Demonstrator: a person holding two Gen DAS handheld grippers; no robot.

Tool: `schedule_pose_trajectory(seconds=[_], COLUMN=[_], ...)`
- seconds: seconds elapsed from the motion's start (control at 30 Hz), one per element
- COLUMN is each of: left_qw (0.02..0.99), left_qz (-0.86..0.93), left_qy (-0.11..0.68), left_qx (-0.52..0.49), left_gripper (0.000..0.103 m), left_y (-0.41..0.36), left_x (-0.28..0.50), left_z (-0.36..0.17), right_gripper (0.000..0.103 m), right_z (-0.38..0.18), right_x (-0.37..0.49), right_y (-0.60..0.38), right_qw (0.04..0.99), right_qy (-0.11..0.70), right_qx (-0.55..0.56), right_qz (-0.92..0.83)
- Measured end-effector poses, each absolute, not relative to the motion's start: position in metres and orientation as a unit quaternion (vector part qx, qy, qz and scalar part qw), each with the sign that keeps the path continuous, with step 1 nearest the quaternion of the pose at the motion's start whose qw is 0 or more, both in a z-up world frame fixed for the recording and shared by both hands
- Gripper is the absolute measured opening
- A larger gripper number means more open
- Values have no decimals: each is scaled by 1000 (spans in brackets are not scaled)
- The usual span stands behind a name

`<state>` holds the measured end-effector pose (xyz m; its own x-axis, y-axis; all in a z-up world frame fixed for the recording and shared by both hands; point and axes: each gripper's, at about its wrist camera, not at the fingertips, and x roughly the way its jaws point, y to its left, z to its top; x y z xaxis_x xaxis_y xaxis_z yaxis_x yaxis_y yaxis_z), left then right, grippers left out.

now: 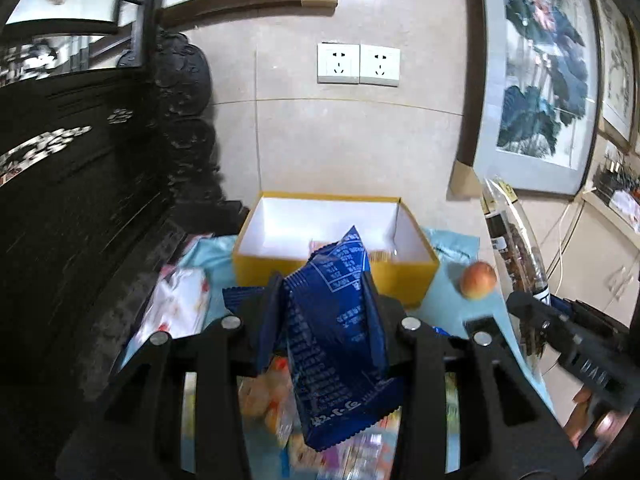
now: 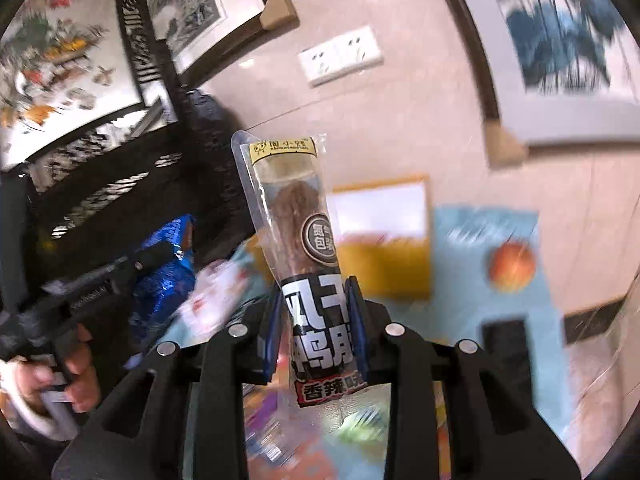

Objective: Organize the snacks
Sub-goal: 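Lift both snacks into the yellow box and open both tools to release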

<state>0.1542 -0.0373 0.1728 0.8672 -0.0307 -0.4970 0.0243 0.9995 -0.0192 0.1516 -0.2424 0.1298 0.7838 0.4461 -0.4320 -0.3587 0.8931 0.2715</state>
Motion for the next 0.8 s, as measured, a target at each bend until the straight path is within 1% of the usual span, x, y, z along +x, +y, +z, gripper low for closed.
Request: schedule_pose_trajectory(seconds=[0.17,0.27,0.43,0.47,0.5,0.53,0.57,0.6,0.63,0.7,0.8], left_qw=[959,951,946,945,943,941,941,943,944,943,945], left_qz=[-9,-3,10,14,20,30,44,48,45,42,46], left_qy=[283,309,322,325,326,324,315,303,300,310,315], left_qx=[-27,-20,-24,-39,-63,-89,-117,-129,-130,-110,-79], left_gripper=[39,39,41,45,53,82,98,98,98,98,98], left_y=[-39,-44,-39,-35,-29,-22,-14,-10,-9,-9,-12], left_x=[240,294,360,373,380,385,384,380,379,369,351], left_z=[164,143,115,108,103,100,99,99,99,101,111], right_gripper=[30,30,30,31,36,39,40,40,41,41,42], right_z=[124,110,78,74,67,59,54,51,52,59,74], right_x=[220,263,321,328,334,337,337,335,332,325,310], right_y=[-211,-195,-173,-168,-159,-151,-145,-144,-150,-164,-180], right_qw=[948,947,941,941,939,933,929,931,933,938,943], right_qy=[271,282,289,281,270,269,263,255,259,271,271], right_qx=[-8,-51,-125,-143,-176,-210,-239,-248,-230,-187,-159], right_qz=[168,149,122,120,120,115,99,88,93,108,109])
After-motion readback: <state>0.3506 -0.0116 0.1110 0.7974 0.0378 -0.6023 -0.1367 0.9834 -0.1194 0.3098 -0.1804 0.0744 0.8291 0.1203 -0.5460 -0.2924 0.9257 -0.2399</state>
